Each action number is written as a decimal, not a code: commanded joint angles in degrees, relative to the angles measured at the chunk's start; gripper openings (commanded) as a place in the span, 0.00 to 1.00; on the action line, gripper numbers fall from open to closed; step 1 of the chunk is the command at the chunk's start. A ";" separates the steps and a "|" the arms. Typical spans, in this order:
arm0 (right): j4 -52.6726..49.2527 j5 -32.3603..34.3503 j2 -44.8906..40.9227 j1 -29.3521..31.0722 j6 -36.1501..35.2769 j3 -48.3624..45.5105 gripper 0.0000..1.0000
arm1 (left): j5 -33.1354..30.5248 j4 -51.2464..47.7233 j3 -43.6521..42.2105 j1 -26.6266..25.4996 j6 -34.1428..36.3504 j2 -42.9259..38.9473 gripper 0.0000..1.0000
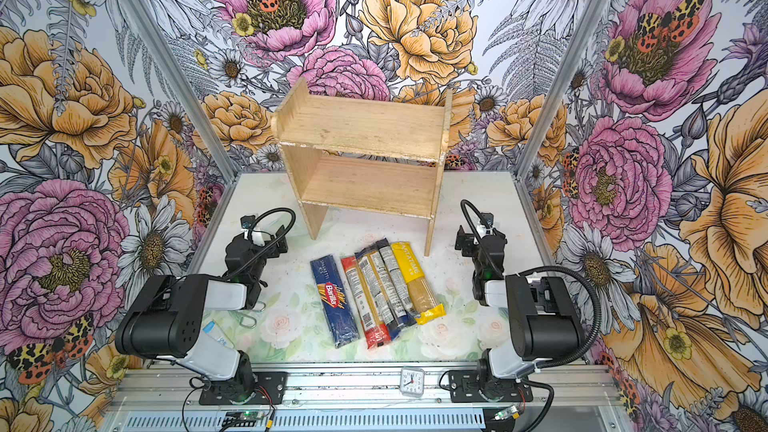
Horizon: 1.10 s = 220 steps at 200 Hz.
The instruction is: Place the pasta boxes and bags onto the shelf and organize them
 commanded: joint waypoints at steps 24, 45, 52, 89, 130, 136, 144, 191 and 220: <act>1.49 0.99 0.56 0.44 -0.56 -0.45 0.95 | -2.08 1.72 -0.50 -1.05 1.40 -0.90 0.99; 1.52 0.97 0.56 0.42 -0.54 -0.46 0.94 | -7.95 2.11 -0.58 -2.16 0.42 -0.75 0.99; 1.56 0.95 0.52 0.44 -0.61 -0.54 0.94 | -10.29 2.10 -0.51 -2.18 0.10 -0.74 0.99; 1.96 1.19 0.47 0.73 -0.84 -0.72 0.93 | -9.65 0.55 -0.09 -2.27 0.43 -1.65 0.99; 2.06 1.27 0.48 0.81 -0.84 -0.72 0.93 | -10.95 -5.76 1.30 -3.19 1.23 -6.30 0.99; 2.05 1.26 0.46 0.77 -0.80 -0.71 0.93 | -10.99 -6.90 1.61 -3.47 1.60 -7.07 0.99; 2.07 1.27 0.47 0.84 -0.80 -0.71 0.93 | -11.08 -8.48 1.95 -3.95 2.20 -8.22 0.99; 2.03 1.35 0.47 0.78 -0.88 -0.80 0.93 | -12.40 -18.77 4.29 -9.26 4.86 -17.22 0.99; 2.01 1.35 0.47 0.86 -0.95 -0.81 0.92 | -15.14 -25.58 5.75 -15.45 -0.70 -22.64 0.99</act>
